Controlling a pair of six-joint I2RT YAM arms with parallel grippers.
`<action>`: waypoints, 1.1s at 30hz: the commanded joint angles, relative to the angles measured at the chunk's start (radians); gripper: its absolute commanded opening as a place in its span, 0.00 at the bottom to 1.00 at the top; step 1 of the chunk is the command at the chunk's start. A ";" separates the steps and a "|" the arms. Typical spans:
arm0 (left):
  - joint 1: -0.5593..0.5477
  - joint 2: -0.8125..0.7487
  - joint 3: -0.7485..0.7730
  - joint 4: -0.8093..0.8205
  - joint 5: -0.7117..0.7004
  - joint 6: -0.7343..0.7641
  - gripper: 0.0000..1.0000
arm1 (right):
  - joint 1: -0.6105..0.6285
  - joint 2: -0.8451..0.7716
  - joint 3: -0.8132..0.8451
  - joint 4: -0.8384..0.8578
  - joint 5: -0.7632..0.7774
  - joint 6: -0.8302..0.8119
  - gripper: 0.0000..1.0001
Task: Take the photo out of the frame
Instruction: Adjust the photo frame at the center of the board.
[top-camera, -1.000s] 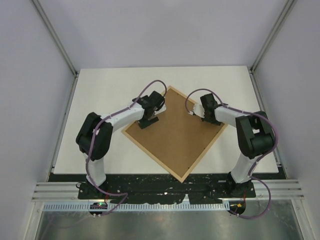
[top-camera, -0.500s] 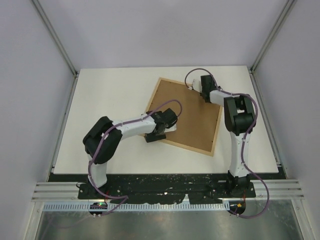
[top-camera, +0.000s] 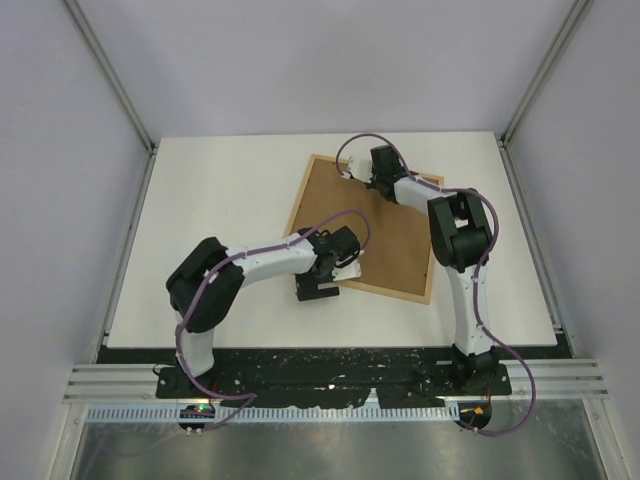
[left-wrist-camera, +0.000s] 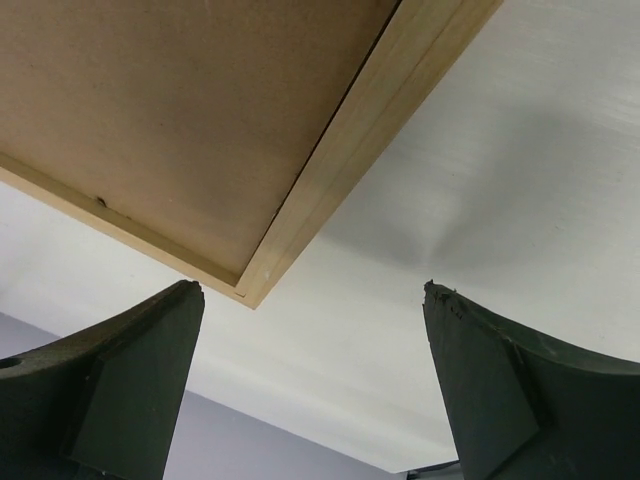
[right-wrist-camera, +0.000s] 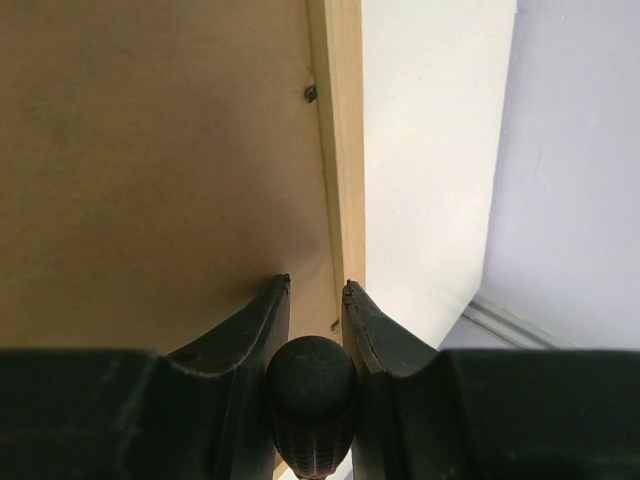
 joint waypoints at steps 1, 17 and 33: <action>0.026 -0.110 0.028 -0.003 0.039 -0.053 0.96 | -0.016 -0.151 0.058 -0.168 -0.088 0.139 0.08; 0.393 0.064 0.383 -0.054 0.176 -0.138 0.99 | -0.152 -0.597 -0.251 -0.505 -0.163 0.444 0.08; 0.505 0.301 0.590 -0.261 0.702 -0.325 0.95 | -0.266 -0.716 -0.477 -0.490 -0.127 0.493 0.08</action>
